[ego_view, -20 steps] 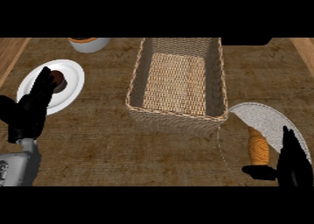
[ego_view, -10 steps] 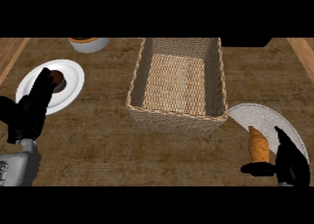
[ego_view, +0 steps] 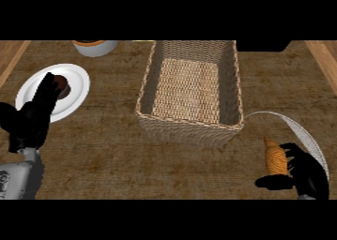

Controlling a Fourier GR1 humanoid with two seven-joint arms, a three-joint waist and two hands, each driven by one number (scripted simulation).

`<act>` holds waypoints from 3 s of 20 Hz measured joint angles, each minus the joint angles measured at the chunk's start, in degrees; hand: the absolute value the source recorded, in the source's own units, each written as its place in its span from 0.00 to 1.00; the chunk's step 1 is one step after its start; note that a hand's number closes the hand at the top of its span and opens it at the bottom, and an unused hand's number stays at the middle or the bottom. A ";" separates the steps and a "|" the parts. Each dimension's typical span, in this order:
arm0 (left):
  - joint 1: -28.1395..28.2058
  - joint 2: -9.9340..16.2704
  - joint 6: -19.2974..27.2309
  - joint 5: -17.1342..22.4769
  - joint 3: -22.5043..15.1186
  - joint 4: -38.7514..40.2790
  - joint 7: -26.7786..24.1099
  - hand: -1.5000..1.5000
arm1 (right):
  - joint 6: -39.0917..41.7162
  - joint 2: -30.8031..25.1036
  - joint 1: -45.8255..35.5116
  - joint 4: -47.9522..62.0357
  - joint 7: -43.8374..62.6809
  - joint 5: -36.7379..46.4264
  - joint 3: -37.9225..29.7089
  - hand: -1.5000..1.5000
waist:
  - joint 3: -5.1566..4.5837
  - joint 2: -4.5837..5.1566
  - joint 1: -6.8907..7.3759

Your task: Pick the croissant from the placemat and place it in the basket

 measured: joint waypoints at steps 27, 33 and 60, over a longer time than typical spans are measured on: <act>-0.58 -1.74 0.56 -1.39 -2.00 -0.29 0.07 0.50 | -21.26 11.98 -2.99 -9.41 -15.56 -13.01 62.73 1.00 | 1.66 1.00 2.12; 0.93 -0.74 -0.23 -0.73 -0.95 -1.29 -0.02 0.50 | -29.93 10.30 -12.68 -11.92 -1.08 -7.20 68.35 1.00 | 1.56 0.81 1.20; -1.38 -1.74 0.22 -1.80 -2.18 -0.67 0.73 0.50 | -26.01 11.67 -48.87 -6.13 28.55 -4.12 46.62 1.00 | 1.46 1.32 3.15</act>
